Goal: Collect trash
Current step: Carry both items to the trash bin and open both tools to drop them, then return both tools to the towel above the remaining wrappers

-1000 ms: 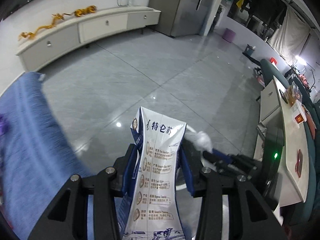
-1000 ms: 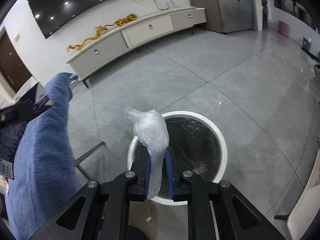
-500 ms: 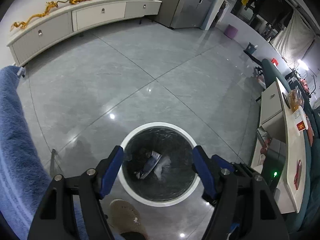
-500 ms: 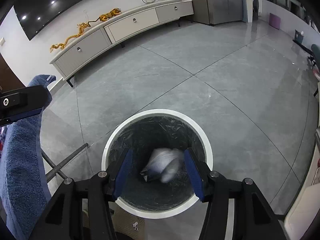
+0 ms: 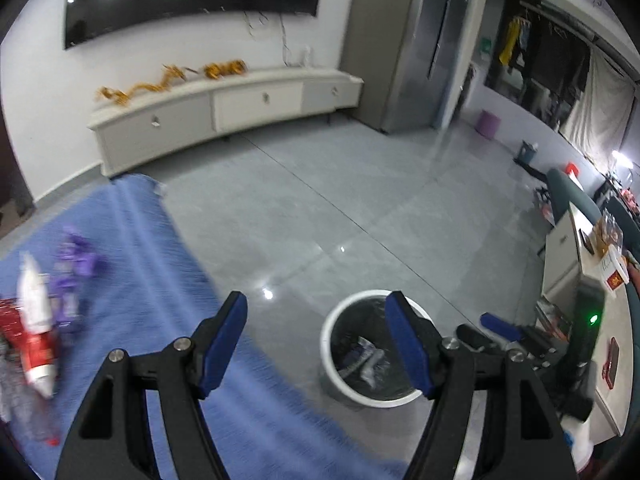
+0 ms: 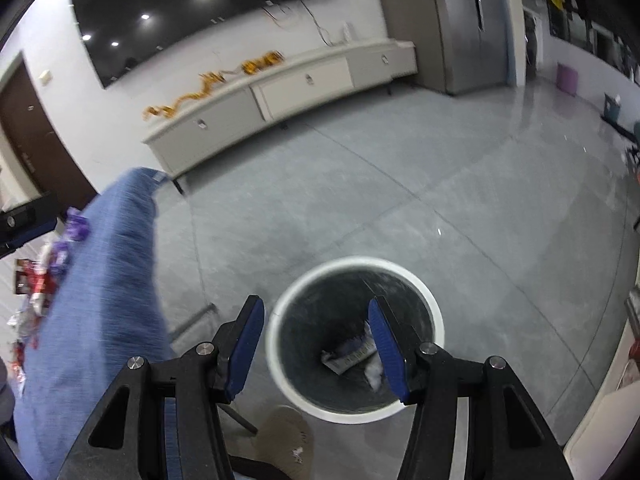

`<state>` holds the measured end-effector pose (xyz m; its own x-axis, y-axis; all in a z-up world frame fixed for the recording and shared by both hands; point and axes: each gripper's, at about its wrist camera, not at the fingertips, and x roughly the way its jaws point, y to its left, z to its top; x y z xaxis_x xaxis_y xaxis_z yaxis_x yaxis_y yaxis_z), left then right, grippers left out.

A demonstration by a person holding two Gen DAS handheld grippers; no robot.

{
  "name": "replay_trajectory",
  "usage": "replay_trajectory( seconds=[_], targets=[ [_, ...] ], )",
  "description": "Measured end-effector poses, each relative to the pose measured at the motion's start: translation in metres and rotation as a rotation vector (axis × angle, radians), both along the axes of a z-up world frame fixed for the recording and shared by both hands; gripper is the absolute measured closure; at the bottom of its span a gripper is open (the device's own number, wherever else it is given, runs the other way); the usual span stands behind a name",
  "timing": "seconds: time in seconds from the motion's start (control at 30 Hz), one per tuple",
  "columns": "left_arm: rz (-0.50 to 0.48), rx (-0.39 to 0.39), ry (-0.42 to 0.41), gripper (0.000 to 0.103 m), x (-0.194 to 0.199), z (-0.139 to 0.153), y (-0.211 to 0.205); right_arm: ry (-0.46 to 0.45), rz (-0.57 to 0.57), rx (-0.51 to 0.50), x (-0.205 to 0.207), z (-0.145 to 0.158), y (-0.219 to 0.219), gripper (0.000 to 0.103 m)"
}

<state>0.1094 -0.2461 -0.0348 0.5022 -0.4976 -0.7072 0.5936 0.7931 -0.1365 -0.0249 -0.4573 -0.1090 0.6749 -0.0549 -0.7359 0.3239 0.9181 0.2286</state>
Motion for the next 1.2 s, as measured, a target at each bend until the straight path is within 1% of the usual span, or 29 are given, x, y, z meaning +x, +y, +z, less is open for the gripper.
replay_trajectory(
  seconds=[0.2,0.37,0.53,0.57,0.67,0.83,0.9,1.07,1.2],
  targets=[
    [0.111,-0.038,-0.083,0.033,-0.019,0.038,0.090,-0.095,0.080,-0.056,-0.008,0.056,0.049,0.051],
    [0.236,-0.036,-0.146,0.033,-0.033,0.054,0.162,-0.171,0.147,-0.092,-0.012,0.097,0.089,0.051],
    [0.353,-0.046,-0.167,0.033,-0.042,0.058,0.221,-0.236,0.215,-0.113,-0.018,0.123,0.122,0.050],
    [0.369,-0.043,-0.174,0.033,-0.044,0.058,0.229,-0.244,0.226,-0.115,-0.019,0.126,0.125,0.050],
    [0.422,-0.028,-0.196,0.024,-0.048,0.058,0.254,-0.259,0.263,-0.119,-0.018,0.133,0.138,0.048],
    [0.481,-0.015,-0.204,0.023,-0.052,0.055,0.289,-0.272,0.308,-0.100,-0.019,0.132,0.153,0.048],
    [0.507,-0.023,-0.198,0.023,-0.053,0.055,0.303,-0.269,0.326,-0.096,-0.015,0.129,0.159,0.048],
    [0.556,-0.019,-0.200,0.023,-0.056,0.056,0.324,-0.268,0.354,-0.079,-0.011,0.124,0.168,0.048],
    [0.592,-0.023,-0.185,0.023,-0.054,0.055,0.341,-0.254,0.371,-0.068,-0.008,0.117,0.170,0.048]
  ],
)
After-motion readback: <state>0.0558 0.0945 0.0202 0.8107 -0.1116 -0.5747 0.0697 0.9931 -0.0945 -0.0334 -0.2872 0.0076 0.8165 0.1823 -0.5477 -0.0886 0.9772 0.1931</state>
